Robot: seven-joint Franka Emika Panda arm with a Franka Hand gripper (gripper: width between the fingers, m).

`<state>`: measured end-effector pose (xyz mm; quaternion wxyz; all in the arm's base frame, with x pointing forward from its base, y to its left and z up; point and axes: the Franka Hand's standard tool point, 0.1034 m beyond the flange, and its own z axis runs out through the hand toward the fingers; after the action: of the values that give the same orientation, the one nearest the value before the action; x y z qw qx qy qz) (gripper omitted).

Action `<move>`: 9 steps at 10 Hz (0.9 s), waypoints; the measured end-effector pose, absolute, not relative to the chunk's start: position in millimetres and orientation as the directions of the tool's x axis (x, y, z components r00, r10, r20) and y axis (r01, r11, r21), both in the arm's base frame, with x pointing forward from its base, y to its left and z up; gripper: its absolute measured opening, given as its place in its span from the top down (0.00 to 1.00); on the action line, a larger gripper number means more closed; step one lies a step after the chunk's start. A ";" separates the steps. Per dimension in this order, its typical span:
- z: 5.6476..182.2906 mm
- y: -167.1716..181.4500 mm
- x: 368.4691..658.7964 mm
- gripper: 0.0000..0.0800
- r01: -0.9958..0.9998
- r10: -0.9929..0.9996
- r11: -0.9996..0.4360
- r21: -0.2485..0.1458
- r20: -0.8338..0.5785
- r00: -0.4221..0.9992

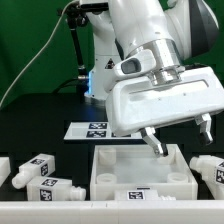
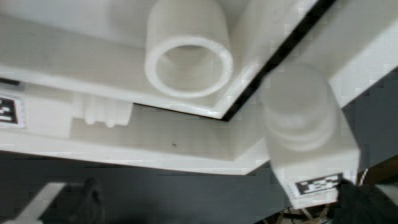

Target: Assemble one leg

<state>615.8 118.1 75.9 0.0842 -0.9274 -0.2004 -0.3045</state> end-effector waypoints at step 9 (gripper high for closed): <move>119.0 123.9 624.7 0.19 0.456 0.360 -0.889 -0.032 0.569 0.740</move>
Offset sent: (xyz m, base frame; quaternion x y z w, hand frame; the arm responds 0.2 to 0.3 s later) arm 0.0078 -0.0046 0.0195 -0.0227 -0.0144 -0.0260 0.9993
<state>624.7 123.9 119.0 0.0847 -0.9289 -0.2196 -0.2861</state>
